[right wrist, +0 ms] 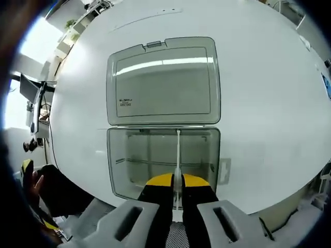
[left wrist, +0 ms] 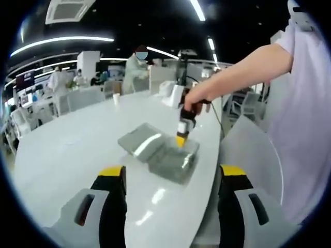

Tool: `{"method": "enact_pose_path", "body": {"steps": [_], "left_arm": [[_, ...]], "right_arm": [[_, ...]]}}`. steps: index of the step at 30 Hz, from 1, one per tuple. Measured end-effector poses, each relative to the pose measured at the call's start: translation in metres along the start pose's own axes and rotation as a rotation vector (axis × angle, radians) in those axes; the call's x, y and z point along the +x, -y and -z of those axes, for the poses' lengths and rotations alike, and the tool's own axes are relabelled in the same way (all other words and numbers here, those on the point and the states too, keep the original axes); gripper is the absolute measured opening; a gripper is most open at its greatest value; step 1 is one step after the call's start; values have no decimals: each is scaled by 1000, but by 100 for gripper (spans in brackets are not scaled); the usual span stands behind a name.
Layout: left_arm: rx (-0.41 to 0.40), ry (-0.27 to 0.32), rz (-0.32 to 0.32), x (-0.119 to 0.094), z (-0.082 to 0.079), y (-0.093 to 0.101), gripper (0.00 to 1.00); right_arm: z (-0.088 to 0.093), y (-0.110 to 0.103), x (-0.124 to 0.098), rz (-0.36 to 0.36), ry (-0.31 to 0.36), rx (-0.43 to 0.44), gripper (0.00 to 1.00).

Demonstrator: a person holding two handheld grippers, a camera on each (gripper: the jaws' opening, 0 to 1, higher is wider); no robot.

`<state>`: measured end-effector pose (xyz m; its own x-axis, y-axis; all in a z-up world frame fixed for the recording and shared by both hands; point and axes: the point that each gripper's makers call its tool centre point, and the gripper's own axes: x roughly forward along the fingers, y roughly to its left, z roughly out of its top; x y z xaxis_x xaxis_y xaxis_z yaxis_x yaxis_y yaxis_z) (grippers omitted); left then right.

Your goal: Insert the divider into the dual guide fixture by aligning both edges with the guide slots and pushing it downward to the bottom, including one-sided entry, uneven engagement, binding, and posture correction.

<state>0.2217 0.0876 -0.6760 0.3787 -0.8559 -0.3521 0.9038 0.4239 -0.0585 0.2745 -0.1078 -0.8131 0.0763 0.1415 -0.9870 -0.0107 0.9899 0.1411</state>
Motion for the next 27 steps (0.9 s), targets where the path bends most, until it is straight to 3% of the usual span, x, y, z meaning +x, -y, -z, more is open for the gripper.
{"method": "enact_pose_path", "body": {"steps": [12, 27], "left_arm": [[42, -57, -48, -5, 15, -15, 71], [13, -40, -36, -5, 15, -13, 71]], "right_arm": [[1, -1, 4, 7, -1, -8, 0], [0, -1, 8, 22, 0, -32, 0]]}}
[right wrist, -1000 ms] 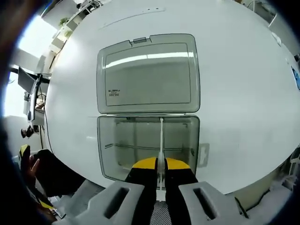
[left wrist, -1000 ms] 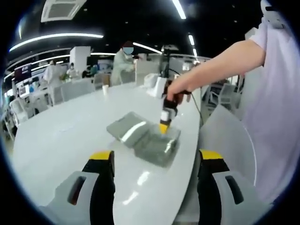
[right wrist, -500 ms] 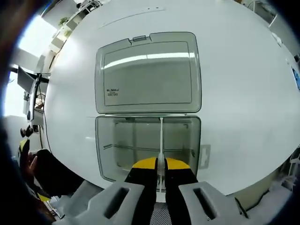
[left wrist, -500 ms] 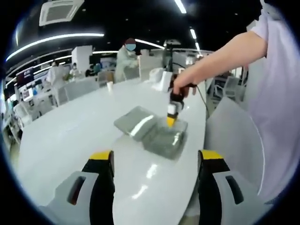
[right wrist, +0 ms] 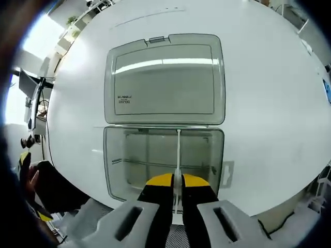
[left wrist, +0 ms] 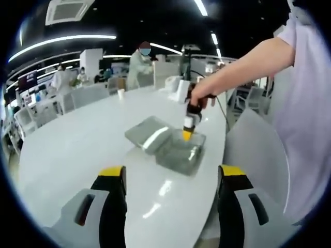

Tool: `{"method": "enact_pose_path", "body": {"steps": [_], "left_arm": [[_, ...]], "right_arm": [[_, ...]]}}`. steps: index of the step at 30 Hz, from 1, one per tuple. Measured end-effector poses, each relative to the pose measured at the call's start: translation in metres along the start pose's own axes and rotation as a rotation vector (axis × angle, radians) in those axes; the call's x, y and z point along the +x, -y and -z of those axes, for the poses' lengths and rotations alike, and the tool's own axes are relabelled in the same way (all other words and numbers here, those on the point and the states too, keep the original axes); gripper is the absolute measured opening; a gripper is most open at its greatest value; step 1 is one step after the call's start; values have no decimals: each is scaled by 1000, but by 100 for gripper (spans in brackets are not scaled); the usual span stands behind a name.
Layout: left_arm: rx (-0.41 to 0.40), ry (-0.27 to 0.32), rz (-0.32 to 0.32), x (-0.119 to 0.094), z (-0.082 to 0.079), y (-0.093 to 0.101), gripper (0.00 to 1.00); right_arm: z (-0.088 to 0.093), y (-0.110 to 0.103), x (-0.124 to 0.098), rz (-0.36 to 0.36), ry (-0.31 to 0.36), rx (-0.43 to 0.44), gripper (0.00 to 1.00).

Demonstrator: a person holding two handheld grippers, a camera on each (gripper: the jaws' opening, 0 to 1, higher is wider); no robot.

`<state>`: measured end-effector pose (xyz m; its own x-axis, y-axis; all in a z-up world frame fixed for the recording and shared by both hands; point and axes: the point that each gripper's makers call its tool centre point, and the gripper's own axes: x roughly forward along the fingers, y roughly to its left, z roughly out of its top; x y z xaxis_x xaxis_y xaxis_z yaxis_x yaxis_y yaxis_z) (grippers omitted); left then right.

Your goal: Insert the divider into the dual guide fixture by aligning both edges with the guide slots and pushing it downward to the bottom, including one-sided entry, uneven engagement, binding, and posture correction.

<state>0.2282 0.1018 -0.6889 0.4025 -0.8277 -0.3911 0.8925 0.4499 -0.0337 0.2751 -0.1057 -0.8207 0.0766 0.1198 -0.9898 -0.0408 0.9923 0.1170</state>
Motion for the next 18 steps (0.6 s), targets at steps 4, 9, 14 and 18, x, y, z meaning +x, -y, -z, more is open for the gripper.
{"method": "enact_pose_path", "body": {"steps": [4, 9, 14, 18], "left_arm": [[-2, -6, 4, 0, 1, 1, 70], [-7, -15, 6, -1, 2, 1, 70], [-14, -13, 2, -2, 2, -1, 70], [-20, -16, -2, -2, 3, -2, 70]], "right_arm": [[0, -1, 4, 8, 3, -15, 0], [1, 0, 7, 6, 5, -18, 0], [2, -1, 11, 1, 2, -20, 0], [2, -1, 12, 2, -3, -25, 0]]}}
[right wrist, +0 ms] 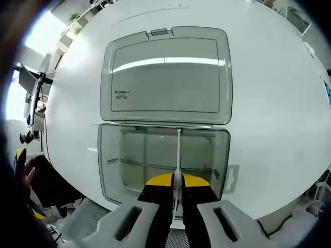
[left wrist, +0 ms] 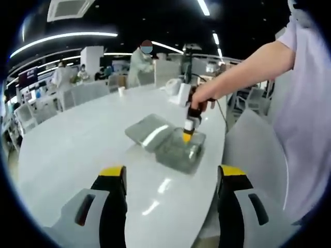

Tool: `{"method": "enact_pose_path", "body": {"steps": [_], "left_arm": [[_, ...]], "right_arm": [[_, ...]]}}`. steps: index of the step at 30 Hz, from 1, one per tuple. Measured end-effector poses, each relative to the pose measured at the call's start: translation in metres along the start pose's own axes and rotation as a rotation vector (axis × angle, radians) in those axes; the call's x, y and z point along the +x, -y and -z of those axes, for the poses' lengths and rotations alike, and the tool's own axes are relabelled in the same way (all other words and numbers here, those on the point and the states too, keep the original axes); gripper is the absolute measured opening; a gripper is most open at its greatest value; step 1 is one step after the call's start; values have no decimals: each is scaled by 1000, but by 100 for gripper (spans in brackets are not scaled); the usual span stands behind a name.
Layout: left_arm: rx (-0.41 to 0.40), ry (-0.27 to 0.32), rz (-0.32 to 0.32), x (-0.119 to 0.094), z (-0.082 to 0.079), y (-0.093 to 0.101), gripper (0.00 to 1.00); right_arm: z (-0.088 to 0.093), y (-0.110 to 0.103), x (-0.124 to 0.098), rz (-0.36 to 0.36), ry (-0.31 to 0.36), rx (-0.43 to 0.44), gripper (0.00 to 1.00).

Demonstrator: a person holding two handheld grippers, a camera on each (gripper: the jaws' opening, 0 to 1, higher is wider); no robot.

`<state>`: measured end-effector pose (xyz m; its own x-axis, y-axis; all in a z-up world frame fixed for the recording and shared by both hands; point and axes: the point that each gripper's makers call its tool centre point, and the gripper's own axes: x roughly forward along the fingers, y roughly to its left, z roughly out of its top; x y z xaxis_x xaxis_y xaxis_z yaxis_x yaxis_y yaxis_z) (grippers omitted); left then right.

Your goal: Insert the divider into the dual guide fixture by aligning both edges with the guide slots and pushing it downward to the bottom, including one-sided entry, uneven engagement, binding, and posture correction.

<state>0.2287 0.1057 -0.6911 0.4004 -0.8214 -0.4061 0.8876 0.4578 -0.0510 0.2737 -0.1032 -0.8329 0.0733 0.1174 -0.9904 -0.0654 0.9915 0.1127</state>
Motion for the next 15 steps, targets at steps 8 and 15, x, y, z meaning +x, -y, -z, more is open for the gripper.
{"method": "enact_pose_path", "body": {"steps": [8, 15], "left_arm": [[-4, -5, 7, 2, 2, 0, 70], [-7, -4, 8, 4, 3, 0, 70]], "right_arm": [[1, 1, 3, -4, -5, 4, 0], [1, 1, 4, -3, -1, 1, 0]]}}
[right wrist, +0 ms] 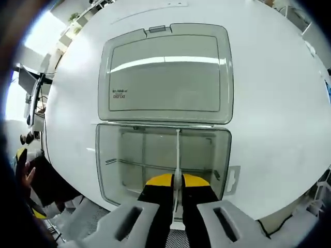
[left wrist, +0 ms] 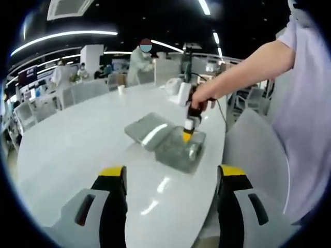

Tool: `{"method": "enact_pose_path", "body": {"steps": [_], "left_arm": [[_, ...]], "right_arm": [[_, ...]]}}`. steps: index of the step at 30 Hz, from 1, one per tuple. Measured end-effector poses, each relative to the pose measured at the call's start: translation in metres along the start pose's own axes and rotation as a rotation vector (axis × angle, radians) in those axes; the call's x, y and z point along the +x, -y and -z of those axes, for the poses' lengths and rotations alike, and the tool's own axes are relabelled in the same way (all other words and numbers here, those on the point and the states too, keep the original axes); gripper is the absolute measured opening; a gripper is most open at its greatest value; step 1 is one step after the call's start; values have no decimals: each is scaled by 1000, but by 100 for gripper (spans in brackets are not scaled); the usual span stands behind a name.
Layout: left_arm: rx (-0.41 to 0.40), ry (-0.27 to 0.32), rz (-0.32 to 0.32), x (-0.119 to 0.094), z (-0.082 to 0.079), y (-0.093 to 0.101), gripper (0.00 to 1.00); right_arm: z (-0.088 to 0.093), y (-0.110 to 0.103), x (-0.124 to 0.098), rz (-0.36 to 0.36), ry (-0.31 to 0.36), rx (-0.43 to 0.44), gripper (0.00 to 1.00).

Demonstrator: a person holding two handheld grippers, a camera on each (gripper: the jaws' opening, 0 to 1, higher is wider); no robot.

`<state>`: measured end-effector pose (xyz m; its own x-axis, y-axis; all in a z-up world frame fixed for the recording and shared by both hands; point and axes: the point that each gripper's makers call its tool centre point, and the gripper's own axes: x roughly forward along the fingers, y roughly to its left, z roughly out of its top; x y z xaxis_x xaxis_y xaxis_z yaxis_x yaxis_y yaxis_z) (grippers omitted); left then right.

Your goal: Insert the divider into the dual guide fixture by aligning both edges with the guide slots and pushing it downward to the bottom, including one-sided entry, uneven engagement, binding, and posture correction.

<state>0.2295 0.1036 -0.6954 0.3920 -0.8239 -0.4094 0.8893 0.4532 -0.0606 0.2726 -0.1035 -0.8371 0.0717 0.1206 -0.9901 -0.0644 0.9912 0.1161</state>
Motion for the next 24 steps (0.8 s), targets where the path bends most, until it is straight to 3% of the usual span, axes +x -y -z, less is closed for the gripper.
{"method": "enact_pose_path", "body": {"steps": [24], "left_arm": [[-6, -6, -11, -3, 1, -2, 69]], "right_arm": [[-1, -2, 4, -29, 10, -15, 3]]}}
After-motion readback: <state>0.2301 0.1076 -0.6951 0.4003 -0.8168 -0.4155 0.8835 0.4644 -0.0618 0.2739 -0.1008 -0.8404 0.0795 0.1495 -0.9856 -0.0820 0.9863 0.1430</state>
